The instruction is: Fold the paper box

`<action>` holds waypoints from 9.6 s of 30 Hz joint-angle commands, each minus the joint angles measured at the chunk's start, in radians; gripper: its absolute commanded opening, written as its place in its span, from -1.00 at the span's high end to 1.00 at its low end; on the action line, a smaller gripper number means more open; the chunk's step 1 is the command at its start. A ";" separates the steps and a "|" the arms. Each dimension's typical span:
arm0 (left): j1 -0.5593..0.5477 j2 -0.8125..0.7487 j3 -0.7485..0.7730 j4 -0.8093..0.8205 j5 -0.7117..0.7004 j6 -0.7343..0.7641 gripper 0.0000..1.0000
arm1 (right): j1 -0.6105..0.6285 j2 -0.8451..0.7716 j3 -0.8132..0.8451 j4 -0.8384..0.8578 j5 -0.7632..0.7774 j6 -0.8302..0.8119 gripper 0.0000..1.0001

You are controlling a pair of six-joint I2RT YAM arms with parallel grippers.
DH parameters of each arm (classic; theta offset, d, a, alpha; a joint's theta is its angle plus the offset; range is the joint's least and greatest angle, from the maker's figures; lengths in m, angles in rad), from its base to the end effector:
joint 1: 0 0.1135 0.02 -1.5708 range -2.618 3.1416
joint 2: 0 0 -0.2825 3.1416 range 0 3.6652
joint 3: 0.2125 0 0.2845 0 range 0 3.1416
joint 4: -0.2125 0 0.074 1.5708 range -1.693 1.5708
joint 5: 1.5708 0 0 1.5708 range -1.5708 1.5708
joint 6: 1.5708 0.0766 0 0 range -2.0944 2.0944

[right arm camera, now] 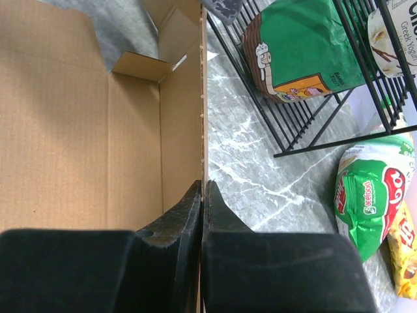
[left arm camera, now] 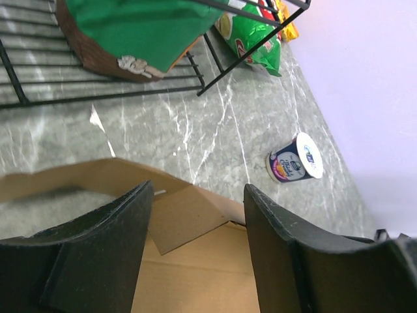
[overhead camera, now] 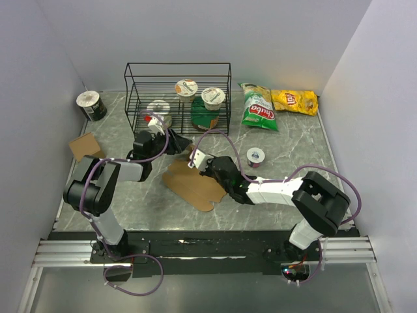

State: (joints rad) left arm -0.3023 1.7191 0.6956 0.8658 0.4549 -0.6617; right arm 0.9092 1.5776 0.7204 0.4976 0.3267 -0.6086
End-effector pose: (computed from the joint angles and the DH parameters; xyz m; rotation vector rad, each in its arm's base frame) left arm 0.3706 -0.1508 0.1642 0.0283 1.8418 -1.0856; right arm 0.2568 0.2898 0.1735 -1.1500 1.5277 -0.1126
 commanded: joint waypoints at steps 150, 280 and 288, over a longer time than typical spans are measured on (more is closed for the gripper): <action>0.121 0.102 0.067 -0.046 0.352 -0.015 -0.34 | -0.009 0.047 0.027 -0.031 -0.018 -0.013 1.00; -0.090 -0.088 -0.166 -0.050 -0.101 -0.213 0.25 | -0.036 -0.288 -0.254 0.004 0.228 1.917 -0.63; -0.093 -0.096 -0.125 -0.131 -0.104 -0.142 0.26 | -0.063 -0.335 -0.104 -0.160 0.163 1.631 -0.57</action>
State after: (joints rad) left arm -0.3878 1.6569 0.5373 0.7925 0.3576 -0.8513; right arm 0.8501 1.2934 0.4793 0.4232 0.4824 1.2201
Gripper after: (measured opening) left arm 0.378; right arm 0.778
